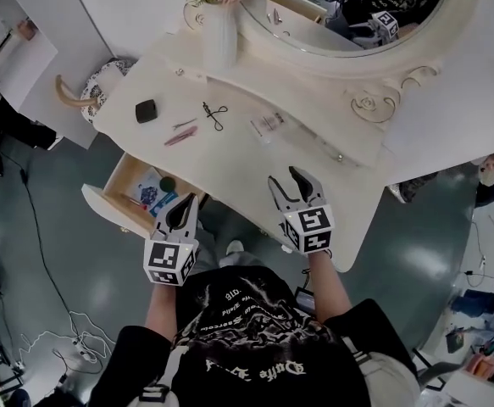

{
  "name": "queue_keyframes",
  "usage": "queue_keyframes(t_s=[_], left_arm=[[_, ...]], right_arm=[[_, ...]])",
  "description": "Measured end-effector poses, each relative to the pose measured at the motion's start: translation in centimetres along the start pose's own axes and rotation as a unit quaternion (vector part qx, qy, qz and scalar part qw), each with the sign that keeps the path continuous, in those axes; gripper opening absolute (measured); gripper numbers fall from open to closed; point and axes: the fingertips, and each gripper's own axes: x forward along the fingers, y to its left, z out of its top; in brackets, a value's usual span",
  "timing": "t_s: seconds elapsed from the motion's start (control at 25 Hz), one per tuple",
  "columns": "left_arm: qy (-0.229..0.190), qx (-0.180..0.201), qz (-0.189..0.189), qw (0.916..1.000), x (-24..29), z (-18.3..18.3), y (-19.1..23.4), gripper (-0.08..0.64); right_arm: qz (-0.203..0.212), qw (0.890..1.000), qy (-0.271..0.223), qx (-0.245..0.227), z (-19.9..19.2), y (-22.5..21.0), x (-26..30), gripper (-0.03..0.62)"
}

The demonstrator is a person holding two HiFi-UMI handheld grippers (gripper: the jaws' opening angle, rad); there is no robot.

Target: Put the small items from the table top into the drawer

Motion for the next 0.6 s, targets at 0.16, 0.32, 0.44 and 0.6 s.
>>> queue_keyframes(t_s=[0.16, 0.32, 0.44, 0.6], left_arm=[[0.005, -0.001, 0.006, 1.0, 0.1, -0.1, 1.0, 0.017], [0.007, 0.0, 0.017, 0.9998, 0.2, 0.1, 2.1, 0.017], [0.01, 0.004, 0.023, 0.9997, 0.3, 0.2, 2.8, 0.017], [0.019, 0.004, 0.028, 0.9994, 0.0, 0.0, 3.7, 0.017]], right_arm=[[0.009, 1.0, 0.012, -0.006, 0.6, -0.4, 2.0, 0.21], [0.007, 1.0, 0.018, -0.015, 1.0, -1.2, 3.8, 0.21], [0.002, 1.0, 0.025, -0.016, 1.0, -2.0, 5.2, 0.21], [0.002, 0.999, 0.041, -0.011, 0.6, -2.7, 6.7, 0.21]])
